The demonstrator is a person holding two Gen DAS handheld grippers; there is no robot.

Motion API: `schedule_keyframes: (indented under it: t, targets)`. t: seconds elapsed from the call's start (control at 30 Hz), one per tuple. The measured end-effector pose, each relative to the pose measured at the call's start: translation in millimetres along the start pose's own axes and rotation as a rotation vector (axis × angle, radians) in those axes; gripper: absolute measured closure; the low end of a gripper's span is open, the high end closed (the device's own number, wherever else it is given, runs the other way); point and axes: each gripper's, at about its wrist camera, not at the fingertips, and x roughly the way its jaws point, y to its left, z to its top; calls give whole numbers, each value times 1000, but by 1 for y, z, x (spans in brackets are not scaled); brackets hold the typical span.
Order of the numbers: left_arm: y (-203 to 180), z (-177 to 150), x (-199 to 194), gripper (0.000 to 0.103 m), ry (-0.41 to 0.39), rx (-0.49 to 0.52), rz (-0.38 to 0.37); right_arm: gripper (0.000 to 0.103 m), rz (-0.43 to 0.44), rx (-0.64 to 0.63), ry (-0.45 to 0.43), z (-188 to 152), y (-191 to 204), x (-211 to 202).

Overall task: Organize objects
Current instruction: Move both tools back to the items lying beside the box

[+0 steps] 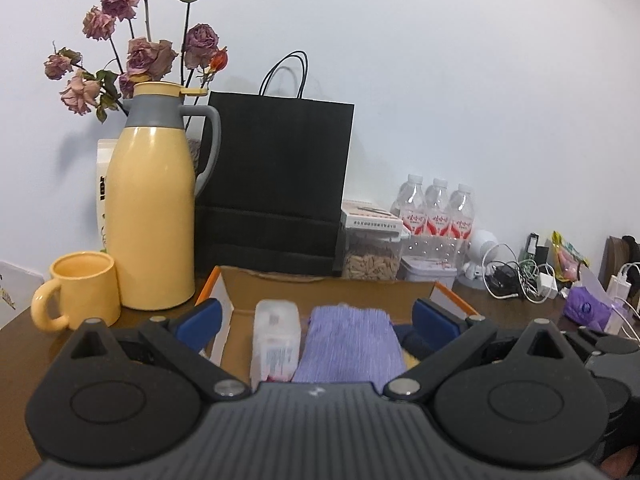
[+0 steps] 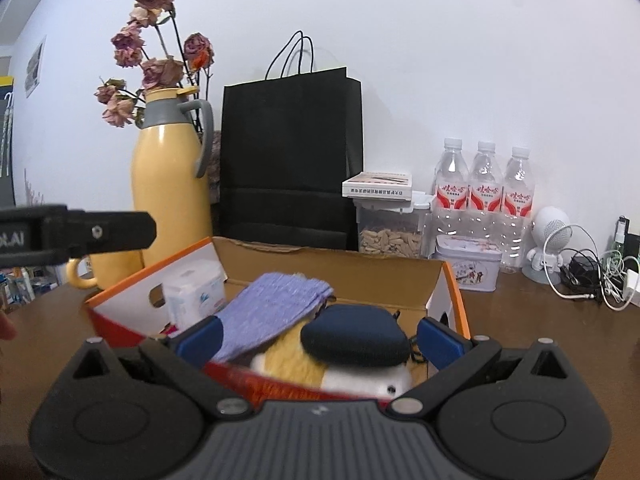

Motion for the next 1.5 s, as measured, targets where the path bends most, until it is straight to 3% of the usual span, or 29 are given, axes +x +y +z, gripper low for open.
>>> schedule_keyframes:
  t: [0.23, 0.6, 0.77, 1.23, 1.5]
  targets:
    - [8, -14, -29, 0, 7, 17, -9, 0, -7, 1, -2, -18, 8, -33]
    - [29, -54, -55, 0, 109, 45, 9, 0, 11, 0, 75, -51, 16, -63]
    - [41, -60, -66, 0, 115, 28, 28, 0, 34, -11, 112, -60, 22, -70]
    - [57, -69, -64, 0, 168, -35, 18, 0, 61, -61, 216, -68, 48, -59]
    - [60, -69, -66, 0, 164, -55, 28, 1, 43, -112, 186, -59, 65, -45]
